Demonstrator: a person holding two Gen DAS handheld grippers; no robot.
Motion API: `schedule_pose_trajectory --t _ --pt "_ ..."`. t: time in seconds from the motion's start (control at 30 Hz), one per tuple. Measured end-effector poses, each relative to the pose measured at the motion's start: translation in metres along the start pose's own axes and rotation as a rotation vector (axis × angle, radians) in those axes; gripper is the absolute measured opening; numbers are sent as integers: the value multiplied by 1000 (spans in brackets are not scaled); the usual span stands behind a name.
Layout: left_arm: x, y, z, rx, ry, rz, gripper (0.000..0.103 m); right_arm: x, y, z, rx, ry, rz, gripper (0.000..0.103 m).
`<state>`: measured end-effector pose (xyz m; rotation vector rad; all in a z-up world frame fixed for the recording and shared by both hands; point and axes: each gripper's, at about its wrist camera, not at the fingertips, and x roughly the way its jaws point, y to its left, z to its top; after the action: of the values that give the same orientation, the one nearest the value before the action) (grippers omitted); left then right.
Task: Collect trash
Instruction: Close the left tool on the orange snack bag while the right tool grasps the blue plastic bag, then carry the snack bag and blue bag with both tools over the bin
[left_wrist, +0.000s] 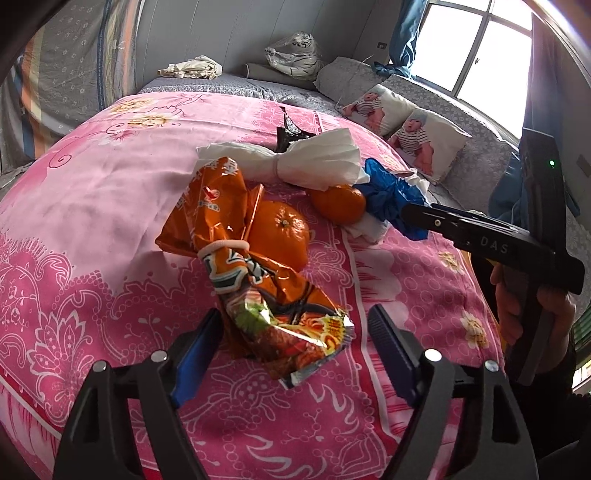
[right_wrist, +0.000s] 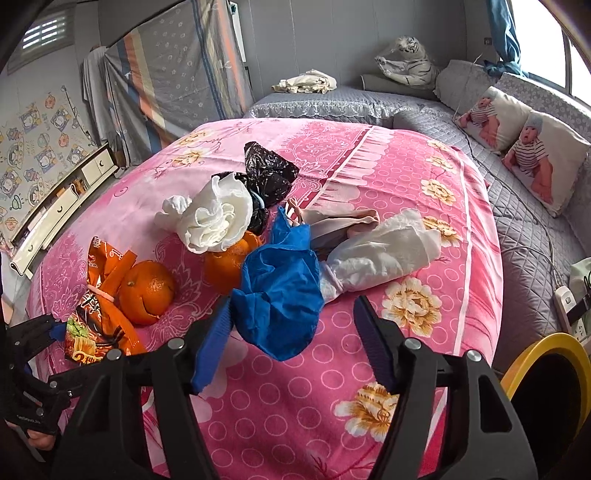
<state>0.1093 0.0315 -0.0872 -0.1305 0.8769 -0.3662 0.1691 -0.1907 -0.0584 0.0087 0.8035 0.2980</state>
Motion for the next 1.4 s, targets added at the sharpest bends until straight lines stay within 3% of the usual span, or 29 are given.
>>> schedule_pose_trajectory --t 0.07,0.13,0.23,0.43,0.97,1.4 --pt "2 0 -1 1 7 2 70 4 2 -1 -6 6 -4 55" --pt "3 0 -1 -10 12 1 62 7 2 -1 -4 15 2 44" --pt "4 1 -2 -12 14 9 56 11 6 -2 -13 30 11 29" --pt "0 6 -3 -37 8 15 43 4 1 -4 11 14 15 14" --pt "-41 13 -5 -53 -79 18 40 -44 -18 -16 123 -64 88 10" --pt "-77 19 0 -69 -165 68 40 -94 -24 -24 152 -142 97 10"
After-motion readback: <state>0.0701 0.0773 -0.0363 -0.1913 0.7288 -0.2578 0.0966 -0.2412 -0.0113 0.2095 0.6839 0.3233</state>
